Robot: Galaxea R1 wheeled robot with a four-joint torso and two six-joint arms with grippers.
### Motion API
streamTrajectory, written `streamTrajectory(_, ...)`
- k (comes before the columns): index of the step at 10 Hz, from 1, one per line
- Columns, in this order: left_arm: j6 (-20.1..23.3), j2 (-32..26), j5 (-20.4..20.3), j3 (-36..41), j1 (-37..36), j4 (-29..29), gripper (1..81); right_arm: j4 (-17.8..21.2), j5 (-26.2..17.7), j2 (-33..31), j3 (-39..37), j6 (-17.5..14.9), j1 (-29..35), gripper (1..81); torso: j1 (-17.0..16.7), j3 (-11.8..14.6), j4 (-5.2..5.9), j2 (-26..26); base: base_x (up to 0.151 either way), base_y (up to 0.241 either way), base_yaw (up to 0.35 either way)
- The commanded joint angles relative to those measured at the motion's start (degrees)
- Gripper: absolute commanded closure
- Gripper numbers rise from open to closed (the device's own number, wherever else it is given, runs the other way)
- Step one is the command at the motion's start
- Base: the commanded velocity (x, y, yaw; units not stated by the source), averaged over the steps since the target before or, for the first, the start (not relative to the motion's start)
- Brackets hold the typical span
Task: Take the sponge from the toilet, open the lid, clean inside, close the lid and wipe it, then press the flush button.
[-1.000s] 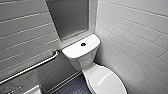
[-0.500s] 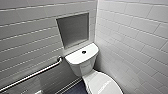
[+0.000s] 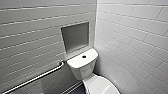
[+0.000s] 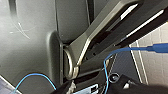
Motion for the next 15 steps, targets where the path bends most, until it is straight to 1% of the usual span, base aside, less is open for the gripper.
streamTrajectory(1, 0.1, 1.7, 3.4, -2.9, -0.1, -2.4, 1.0, -3.7, -3.9, 1.9, -3.3, -0.2, 0.1, 81.1, -3.5, 0.0, 0.0, 5.4, 0.0, 0.0, 0.0)
streamTrajectory(3, 0.1, 5.2, 3.4, -7.4, 0.1, -4.0, 1.0, -4.6, -4.5, 3.1, -5.3, -0.2, -0.6, 81.1, -6.3, 0.1, 0.0, 9.7, 0.0, 0.0, 0.0)
streamTrajectory(4, 0.1, 7.0, 3.3, -9.9, 0.2, -6.0, 1.0, -4.6, -4.5, 4.0, -6.2, -0.3, -0.8, 81.1, -7.6, 0.1, 0.0, 11.8, 0.0, 0.0, 0.0)
streamTrajectory(5, 0.1, 8.3, 3.3, -11.4, 0.4, -7.4, 1.0, -5.6, -4.6, 4.9, -7.4, -0.5, -0.9, 81.1, -9.1, 0.1, 0.0, 14.0, 0.0, 0.0, 0.0)
streamTrajectory(6, 0.2, 9.6, 3.0, -12.8, 0.9, -8.8, 1.0, -7.4, -4.7, 5.7, -8.7, -0.6, -0.9, 81.1, -10.5, 0.1, 0.0, 16.2, 0.0, 0.0, 0.0)
streamTrajectory(7, 0.2, 10.9, 1.1, -14.5, 1.4, -9.4, 1.0, -9.0, -5.7, 6.8, -10.5, -0.6, -1.0, 81.1, -11.9, 2.6, 0.0, 18.4, 0.0, 0.0, 0.0)
streamTrajectory(8, 0.2, 12.1, 0.8, -15.8, 1.7, -9.5, 1.0, -10.5, -6.5, 8.4, -12.7, -0.6, -0.9, 81.1, -13.1, 4.6, 0.0, 20.4, 0.0, 0.0, 0.0)
streamTrajectory(9, 0.3, 13.5, 0.7, -17.9, 2.3, -9.4, 1.0, -11.0, -7.4, 10.9, -16.8, -0.5, -1.2, 81.1, -14.2, 6.4, 0.0, 22.1, 0.0, 0.0, 0.0)
streamTrajectory(10, 0.3, 13.9, -0.5, -19.8, 2.7, -9.4, 1.0, -11.0, -7.5, 12.6, -19.2, -0.5, -1.6, 81.1, -15.3, 7.9, 0.0, 23.8, 0.0, 0.0, 0.0)
streamTrajectory(11, 0.3, 13.9, -1.1, -20.7, 2.9, -9.3, 1.0, -11.0, -7.5, 13.2, -20.0, -0.4, -1.9, 81.1, -16.4, 9.6, 0.0, 25.5, 0.0, 0.0, 0.0)
streamTrajectory(13, 0.6, 12.9, -0.7, -21.5, 3.1, -9.1, 1.0, -10.9, -7.4, 13.9, -20.5, 0.0, -2.4, 81.1, -19.3, 14.0, 0.0, 29.8, 0.0, 0.0, 0.0)
streamTrajectory(14, 0.6, 12.1, -0.6, -21.5, 3.0, -9.0, 1.0, -10.8, -7.3, 13.7, -20.6, 0.0, -2.4, 81.1, -20.5, 10.3, 0.0, 31.7, 0.0, 0.0, 0.0)
streamTrajectory(15, 0.7, 11.6, -0.8, -21.5, 3.0, -8.9, 1.0, -10.6, -7.3, 13.8, -20.9, 0.0, -2.4, 81.1, -21.7, 11.8, 0.0, 33.5, 0.0, 0.0, 0.0)
